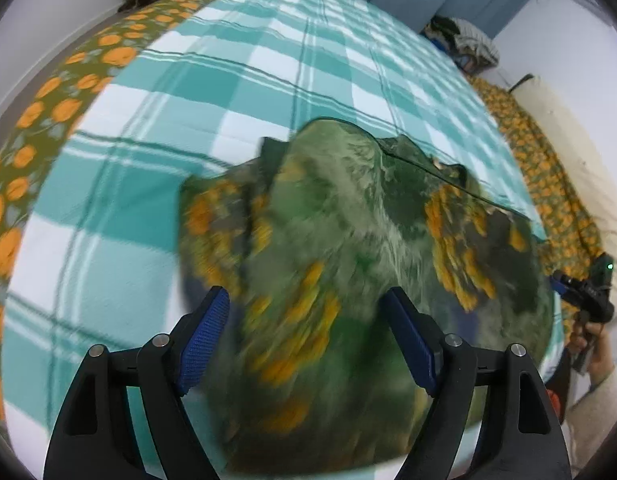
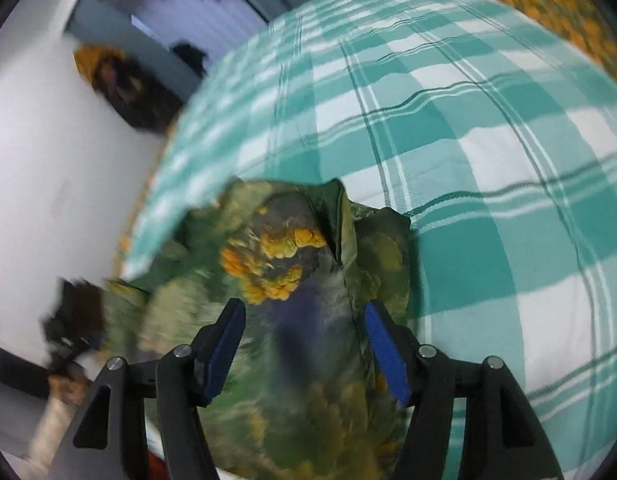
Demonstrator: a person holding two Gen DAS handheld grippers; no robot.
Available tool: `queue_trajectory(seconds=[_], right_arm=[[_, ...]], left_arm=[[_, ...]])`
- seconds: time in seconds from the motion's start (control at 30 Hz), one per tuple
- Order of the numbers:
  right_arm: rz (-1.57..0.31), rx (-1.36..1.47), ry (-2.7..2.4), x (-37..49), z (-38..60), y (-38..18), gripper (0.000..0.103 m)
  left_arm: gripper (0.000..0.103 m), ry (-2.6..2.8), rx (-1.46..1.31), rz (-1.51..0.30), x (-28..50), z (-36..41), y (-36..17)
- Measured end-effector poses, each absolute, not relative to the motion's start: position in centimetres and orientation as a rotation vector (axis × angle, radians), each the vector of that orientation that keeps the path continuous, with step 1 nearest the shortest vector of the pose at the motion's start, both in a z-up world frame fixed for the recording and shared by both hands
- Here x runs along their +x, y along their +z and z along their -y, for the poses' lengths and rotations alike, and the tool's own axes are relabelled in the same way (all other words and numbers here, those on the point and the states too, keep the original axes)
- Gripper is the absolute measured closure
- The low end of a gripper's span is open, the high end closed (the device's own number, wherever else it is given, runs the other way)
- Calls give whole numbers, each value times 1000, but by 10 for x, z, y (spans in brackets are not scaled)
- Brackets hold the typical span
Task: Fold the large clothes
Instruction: 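Lift the hem with both tools and fold it toward the collar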
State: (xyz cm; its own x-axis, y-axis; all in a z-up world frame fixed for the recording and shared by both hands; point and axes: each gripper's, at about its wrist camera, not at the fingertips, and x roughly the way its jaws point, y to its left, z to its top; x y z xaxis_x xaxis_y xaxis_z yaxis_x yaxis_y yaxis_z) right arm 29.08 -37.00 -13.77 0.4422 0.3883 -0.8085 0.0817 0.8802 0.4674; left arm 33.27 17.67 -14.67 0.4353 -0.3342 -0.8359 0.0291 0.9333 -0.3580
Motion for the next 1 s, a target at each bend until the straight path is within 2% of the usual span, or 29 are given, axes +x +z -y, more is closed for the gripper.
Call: queue_trajectory(seconds=[0.07,0.1,0.13,0.17,0.2,0.3,0.53,0.63,0.73,0.9,1.0], right_arm=[[-1110,417,173,299,358,-143,39],[-1107,366,146,303,350,-145,40],[-1111,344,131,305,345,-146,40],[-1119,324,118,307,341,-148,54],[-1134,273,103,308,334,-147,79],[-1086,140,71,297,319,-128,88],[-863,44,31,318,306,-47,90],[-755,52,8,342,303,-21,90],[-697,-32,-33,365,293,-31,90],[-863,-8,-84,382,307,-123,90],[-934,38,-75,374,315,-176,90]], left_arm=[[26,-215,-299,-1116,344,-163,-153],[49,-198,-282,-1126,348,-157,-155],[87,-152,-229,-1152,351,-150,-159],[90,-129,-210,-1168,351,-148,-161],[93,-115,-211,-1164,350,-148,-161],[96,-72,-225,-1097,335,-156,-138],[96,-18,-224,-842,349,-164,-53],[96,54,-174,-754,367,-156,-42],[96,129,-70,-722,382,-143,-71],[94,175,1,-836,393,-142,-166],[92,173,35,-816,375,-142,-208]])
